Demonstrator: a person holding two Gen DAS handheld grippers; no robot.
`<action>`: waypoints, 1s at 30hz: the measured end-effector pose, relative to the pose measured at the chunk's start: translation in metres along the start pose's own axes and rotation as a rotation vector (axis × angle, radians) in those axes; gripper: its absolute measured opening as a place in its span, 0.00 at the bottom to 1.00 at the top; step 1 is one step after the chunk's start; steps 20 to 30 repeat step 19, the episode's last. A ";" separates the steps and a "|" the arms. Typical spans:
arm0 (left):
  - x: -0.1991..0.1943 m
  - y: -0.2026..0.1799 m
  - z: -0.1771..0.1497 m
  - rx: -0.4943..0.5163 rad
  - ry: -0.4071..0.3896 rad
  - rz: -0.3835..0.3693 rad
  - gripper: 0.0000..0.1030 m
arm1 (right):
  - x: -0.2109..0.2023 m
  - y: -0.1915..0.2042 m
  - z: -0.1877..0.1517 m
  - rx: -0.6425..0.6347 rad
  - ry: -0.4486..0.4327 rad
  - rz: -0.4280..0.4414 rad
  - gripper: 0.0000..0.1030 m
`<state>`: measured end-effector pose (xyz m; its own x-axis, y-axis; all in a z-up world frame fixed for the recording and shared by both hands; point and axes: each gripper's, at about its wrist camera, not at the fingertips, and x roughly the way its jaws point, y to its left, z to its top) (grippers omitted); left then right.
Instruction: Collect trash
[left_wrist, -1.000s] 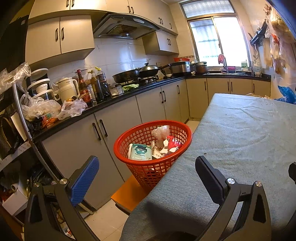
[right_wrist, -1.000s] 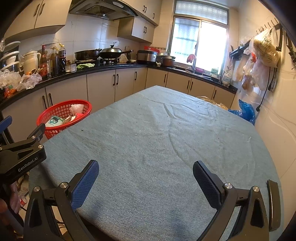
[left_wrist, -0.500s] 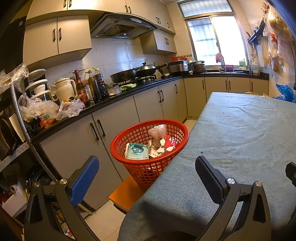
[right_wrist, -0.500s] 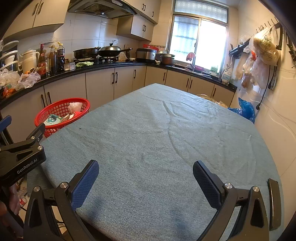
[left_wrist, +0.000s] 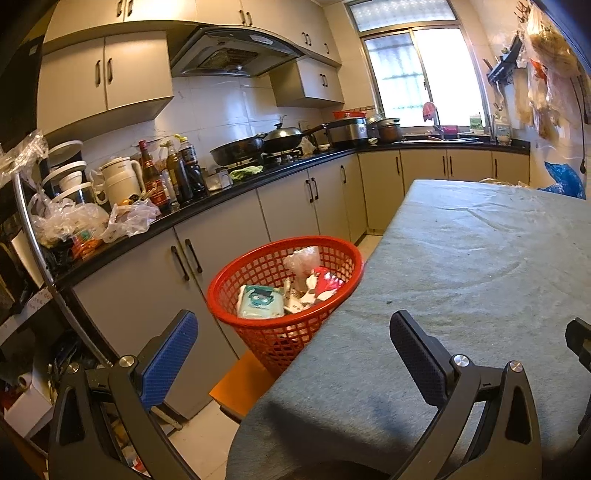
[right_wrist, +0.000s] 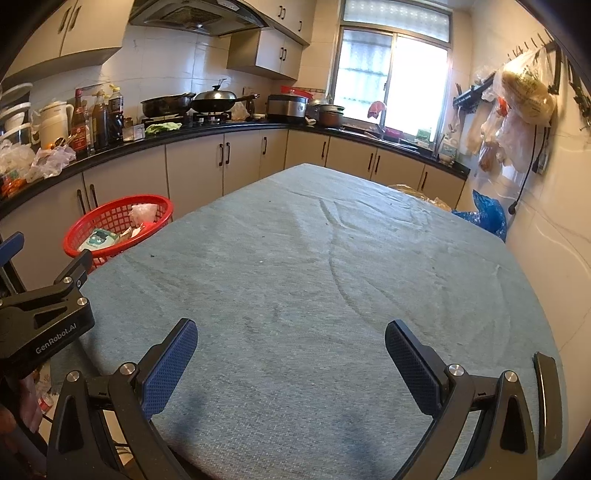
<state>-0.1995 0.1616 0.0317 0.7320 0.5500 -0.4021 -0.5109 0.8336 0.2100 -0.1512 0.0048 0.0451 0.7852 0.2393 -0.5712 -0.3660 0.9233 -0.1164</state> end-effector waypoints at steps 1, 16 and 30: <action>0.000 -0.003 0.003 0.004 -0.003 -0.008 1.00 | 0.001 -0.005 0.001 0.011 0.004 0.000 1.00; 0.040 -0.138 0.054 0.152 0.249 -0.498 1.00 | 0.053 -0.169 -0.002 0.340 0.203 -0.276 1.00; 0.055 -0.175 0.055 0.198 0.333 -0.577 1.00 | 0.074 -0.193 -0.007 0.410 0.277 -0.253 1.00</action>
